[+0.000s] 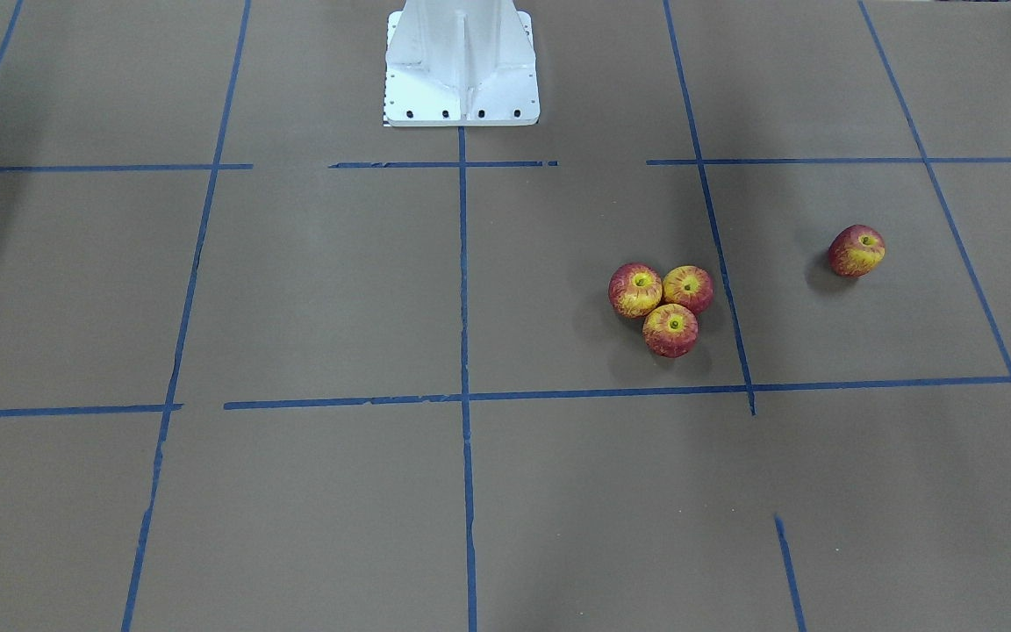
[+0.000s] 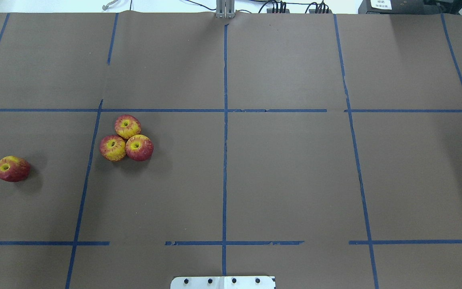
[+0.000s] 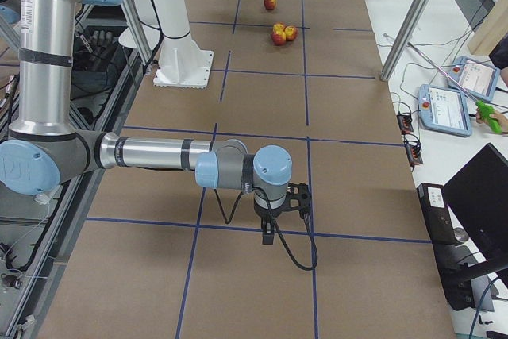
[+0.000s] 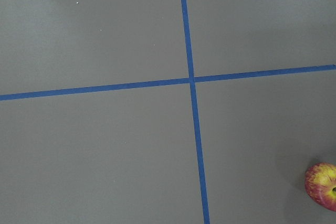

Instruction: Stack apples

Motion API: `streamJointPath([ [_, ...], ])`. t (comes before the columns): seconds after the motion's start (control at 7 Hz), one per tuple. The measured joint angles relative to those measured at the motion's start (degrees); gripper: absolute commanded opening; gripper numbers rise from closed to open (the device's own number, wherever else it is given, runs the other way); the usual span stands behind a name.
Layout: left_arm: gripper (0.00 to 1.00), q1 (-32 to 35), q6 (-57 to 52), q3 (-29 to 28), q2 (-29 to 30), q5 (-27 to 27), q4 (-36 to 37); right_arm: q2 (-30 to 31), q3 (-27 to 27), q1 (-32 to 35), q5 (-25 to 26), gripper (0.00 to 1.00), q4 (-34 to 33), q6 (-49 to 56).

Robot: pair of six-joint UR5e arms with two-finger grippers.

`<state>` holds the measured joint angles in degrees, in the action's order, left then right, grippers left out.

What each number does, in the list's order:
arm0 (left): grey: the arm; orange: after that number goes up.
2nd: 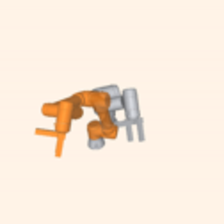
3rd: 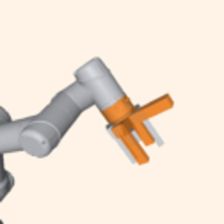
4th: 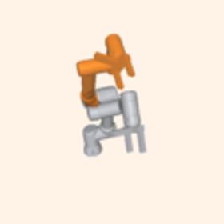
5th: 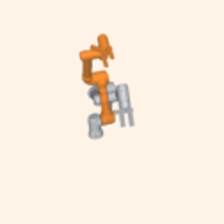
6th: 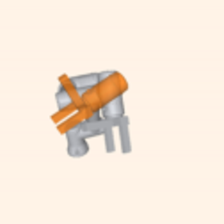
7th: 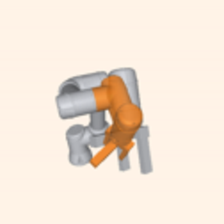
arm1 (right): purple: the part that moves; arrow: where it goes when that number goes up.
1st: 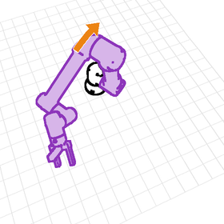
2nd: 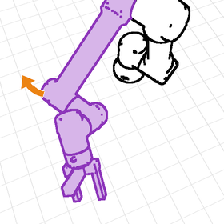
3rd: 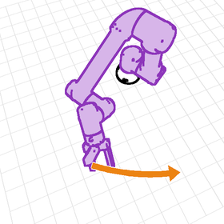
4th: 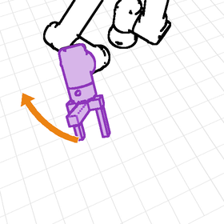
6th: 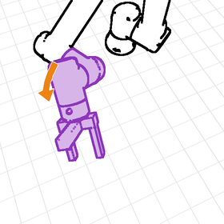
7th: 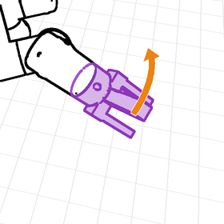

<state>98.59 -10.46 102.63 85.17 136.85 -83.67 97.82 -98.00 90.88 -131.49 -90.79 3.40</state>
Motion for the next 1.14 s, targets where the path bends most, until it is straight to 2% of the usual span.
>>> streamJointPath([
  [0.29,1.00,-1.78,0.01,2.04,-0.13,-0.35,2.37,0.00,0.00,0.00,0.00,1.00,0.00,0.00],
  [0.43,1.00,-4.95,0.15,2.09,-0.09,-0.50,3.12,0.00,0.00,0.00,0.00,1.00,0.00,-0.01],
  [0.71,1.00,-9.85,0.36,-0.55,0.88,-0.05,3.08,0.00,0.00,0.00,0.00,1.00,0.00,-0.04],
  [1.14,1.00,-10.71,1.73,-2.49,2.14,0.01,1.94,0.00,0.00,0.00,-0.02,1.00,0.00,-0.02],
])
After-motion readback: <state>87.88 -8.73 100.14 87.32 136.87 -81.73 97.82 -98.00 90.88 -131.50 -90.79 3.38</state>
